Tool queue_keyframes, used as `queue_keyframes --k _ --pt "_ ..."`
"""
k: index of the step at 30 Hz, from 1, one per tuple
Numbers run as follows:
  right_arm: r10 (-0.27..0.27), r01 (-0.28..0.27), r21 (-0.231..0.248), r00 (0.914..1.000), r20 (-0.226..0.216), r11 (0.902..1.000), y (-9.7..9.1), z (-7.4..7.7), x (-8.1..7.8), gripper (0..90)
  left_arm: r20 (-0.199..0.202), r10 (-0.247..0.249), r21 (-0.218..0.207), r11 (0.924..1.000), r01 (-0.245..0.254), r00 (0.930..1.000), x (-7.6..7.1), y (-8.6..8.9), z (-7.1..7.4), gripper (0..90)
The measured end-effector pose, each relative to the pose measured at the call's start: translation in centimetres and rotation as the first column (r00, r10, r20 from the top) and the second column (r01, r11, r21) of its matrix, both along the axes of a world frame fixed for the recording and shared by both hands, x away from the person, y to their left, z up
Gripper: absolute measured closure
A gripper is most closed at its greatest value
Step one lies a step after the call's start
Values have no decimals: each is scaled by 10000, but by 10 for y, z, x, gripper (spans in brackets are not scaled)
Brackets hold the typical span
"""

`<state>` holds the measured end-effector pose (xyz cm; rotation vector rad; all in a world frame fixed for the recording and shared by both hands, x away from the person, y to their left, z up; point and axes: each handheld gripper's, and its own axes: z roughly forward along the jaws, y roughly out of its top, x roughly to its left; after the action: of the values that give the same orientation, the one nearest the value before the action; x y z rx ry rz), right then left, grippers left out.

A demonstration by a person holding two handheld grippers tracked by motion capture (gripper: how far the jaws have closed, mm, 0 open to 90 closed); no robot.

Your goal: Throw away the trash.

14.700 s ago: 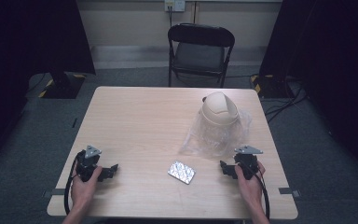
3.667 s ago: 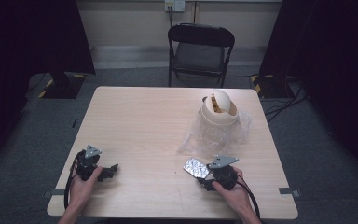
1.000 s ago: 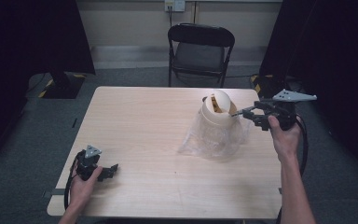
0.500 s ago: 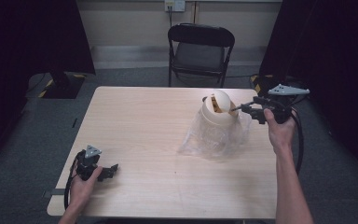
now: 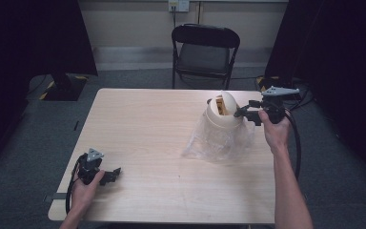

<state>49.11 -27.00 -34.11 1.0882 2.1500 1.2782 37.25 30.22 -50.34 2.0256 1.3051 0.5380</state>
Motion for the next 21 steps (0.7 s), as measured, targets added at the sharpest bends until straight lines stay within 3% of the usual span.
queue_keyframes --k 10,21 --pt "78 -65 338 9993 -368 9994 0 -10 8 344 6 -1 -1 10000 1 10000 0 0 0 0" --pt "393 -366 372 9966 -731 9986 -6 -19 8 340 -2 -4 4 10000 4 10000 0 0 0 0"
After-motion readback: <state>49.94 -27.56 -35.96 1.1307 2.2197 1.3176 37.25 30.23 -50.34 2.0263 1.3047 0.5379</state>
